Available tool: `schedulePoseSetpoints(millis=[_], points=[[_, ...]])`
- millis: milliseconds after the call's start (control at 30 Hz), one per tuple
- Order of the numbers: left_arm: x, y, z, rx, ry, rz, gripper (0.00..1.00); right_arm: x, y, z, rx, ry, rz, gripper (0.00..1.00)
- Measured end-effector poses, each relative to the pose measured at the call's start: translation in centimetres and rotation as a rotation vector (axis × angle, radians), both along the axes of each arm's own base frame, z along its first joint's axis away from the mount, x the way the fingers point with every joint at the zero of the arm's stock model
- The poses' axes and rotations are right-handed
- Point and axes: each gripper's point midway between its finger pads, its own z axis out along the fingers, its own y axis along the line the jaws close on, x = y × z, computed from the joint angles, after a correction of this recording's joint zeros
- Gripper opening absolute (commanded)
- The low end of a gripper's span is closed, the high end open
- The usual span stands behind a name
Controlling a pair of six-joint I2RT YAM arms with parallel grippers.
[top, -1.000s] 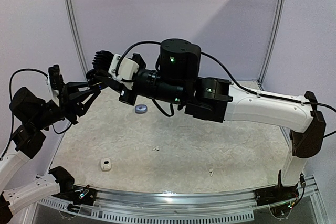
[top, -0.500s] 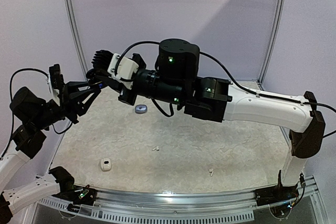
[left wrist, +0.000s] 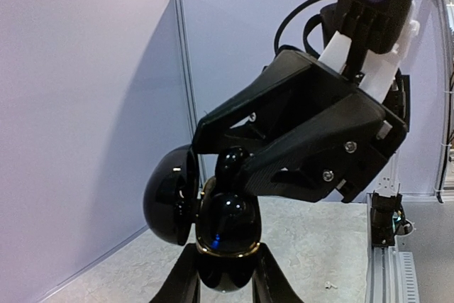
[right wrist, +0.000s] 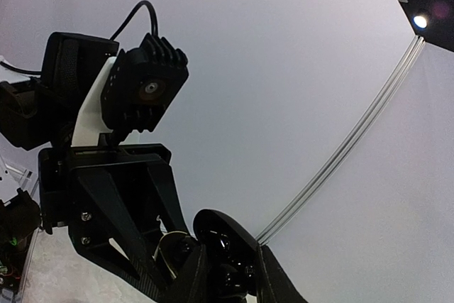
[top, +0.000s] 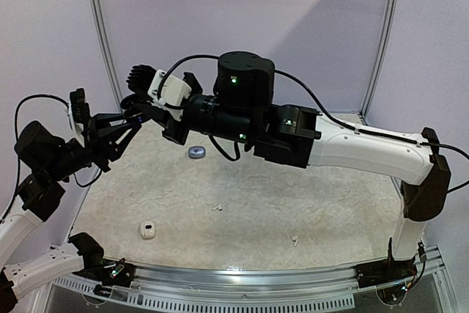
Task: Insert the wireless bluetooth earbuds into the charging case
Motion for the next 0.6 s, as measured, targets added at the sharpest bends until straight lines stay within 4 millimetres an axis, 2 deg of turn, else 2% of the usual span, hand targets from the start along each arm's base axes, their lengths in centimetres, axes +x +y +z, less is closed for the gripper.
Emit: schedulePoseSetpoints(millis=[367,600], points=[[0.36,0.02,-0.15,-0.033,0.073,-0.006,0.0,0.25,0.15,-0.23,-0.016,0.04,-0.003,0.48],[0.6,0.09,-0.24,-0.041,0.09,0.002,0.0,0.29,0.13,-0.56,-0.019,0.078,0.013,0.69]])
